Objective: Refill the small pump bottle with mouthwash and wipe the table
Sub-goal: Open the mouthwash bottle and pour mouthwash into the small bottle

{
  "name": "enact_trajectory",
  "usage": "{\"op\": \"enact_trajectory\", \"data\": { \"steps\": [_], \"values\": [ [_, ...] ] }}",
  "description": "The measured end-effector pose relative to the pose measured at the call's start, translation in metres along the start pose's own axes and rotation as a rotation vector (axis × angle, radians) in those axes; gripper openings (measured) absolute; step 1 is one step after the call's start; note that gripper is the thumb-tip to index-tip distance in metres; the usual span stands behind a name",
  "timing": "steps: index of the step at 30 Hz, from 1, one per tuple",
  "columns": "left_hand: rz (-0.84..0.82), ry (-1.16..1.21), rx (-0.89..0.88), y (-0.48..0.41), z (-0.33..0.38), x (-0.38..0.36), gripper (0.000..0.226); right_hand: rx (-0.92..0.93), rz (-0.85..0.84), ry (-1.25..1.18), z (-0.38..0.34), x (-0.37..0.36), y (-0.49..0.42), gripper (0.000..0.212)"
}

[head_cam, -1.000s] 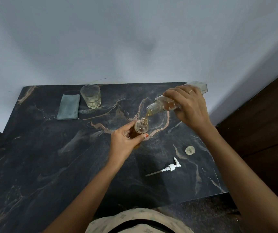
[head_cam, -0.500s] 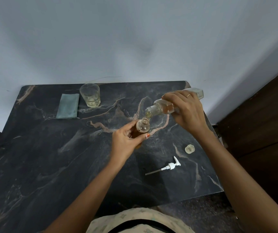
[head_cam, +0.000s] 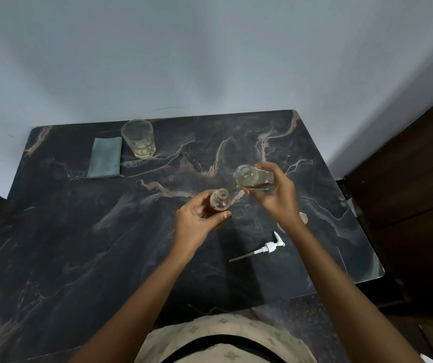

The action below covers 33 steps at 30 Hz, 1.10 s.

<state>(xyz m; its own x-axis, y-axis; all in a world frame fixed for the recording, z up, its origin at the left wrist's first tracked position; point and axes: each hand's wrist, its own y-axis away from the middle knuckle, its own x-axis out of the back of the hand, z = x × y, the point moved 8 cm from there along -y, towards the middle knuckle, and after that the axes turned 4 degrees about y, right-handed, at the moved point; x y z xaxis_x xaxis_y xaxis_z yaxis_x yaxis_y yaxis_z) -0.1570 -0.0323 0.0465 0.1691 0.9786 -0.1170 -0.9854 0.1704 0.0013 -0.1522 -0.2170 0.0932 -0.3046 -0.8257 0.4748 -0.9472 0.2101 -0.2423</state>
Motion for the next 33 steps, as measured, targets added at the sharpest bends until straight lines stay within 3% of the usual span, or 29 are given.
{"op": "enact_trajectory", "data": {
  "steps": [5,12,21,33],
  "values": [
    [-0.011,-0.035,0.058,0.005,-0.023,0.006,0.053,-0.244,-0.044,-0.248,0.043,-0.007,0.015,0.061],
    [-0.025,-0.091,0.155,0.008,-0.059,0.011,0.053,-0.4,-0.126,-0.288,0.08,-0.016,0.033,0.058],
    [-0.022,-0.117,0.182,0.009,-0.081,0.013,0.054,-0.428,-0.067,-0.296,0.097,-0.018,0.048,0.059],
    [-0.064,-0.154,0.181,0.007,-0.088,0.007,0.051,-0.47,-0.11,-0.329,0.107,-0.025,0.054,0.065]
  ]
}}
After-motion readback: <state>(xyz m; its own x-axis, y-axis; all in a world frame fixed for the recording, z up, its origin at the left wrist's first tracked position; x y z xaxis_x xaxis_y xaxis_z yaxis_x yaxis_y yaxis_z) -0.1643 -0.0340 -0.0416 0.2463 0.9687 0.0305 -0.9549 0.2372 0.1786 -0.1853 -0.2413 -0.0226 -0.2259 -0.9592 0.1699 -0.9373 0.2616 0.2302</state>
